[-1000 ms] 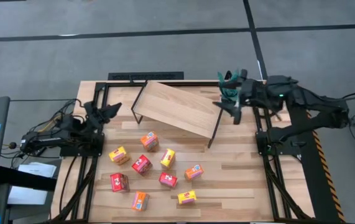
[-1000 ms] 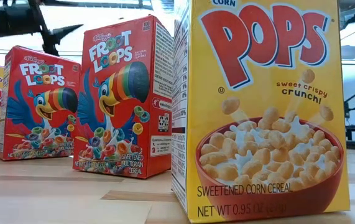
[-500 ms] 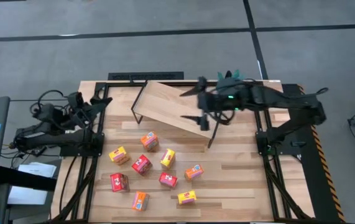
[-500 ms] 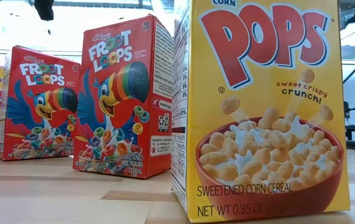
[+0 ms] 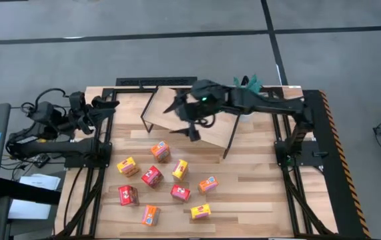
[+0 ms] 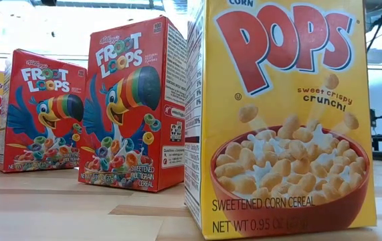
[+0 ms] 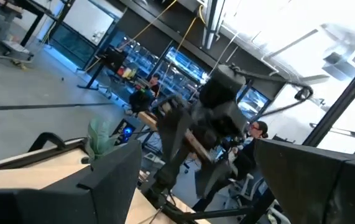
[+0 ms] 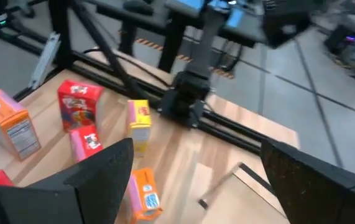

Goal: Stack cereal on shelf
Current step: Put the top orange cereal box on the shelf

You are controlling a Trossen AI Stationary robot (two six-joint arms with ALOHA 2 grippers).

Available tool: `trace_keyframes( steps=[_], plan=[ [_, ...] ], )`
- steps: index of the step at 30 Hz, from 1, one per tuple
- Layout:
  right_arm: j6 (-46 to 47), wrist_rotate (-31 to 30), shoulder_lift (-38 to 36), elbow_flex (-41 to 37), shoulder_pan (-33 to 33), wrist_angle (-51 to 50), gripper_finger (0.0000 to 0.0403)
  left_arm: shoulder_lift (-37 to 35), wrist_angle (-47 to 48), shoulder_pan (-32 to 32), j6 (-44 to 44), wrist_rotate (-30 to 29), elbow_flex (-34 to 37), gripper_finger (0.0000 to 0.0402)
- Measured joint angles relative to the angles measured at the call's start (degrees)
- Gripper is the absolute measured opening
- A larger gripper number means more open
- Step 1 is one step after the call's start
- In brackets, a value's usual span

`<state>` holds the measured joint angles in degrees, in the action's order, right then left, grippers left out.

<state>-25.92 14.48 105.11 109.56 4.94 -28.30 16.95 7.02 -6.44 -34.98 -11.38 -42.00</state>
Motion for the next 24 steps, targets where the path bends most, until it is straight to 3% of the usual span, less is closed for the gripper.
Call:
trace_keyframes(
  steps=[7, 16, 21, 24],
  plan=[
    [-5.5, 0.8, 8.2, 1.1, -2.3, -1.7, 0.0362, 0.0, 2.1, 0.0, -1.7, -2.8, 0.0, 0.03],
    [-3.0, 4.4, 12.8, 1.1, -2.5, 0.5, 0.035, 0.0, 6.7, 0.0, -4.9, -5.2, 0.0, 0.03],
    [-5.9, 2.0, 16.0, 0.9, -2.4, -1.2, 0.035, 0.0, 7.6, 0.0, -5.2, -5.9, 0.0, 0.03],
    [-7.4, -2.5, 18.7, 1.1, -3.1, 0.2, 0.0349, 0.1, 7.7, 0.0, -5.2, -6.0, 0.0, 0.03]
  ],
)
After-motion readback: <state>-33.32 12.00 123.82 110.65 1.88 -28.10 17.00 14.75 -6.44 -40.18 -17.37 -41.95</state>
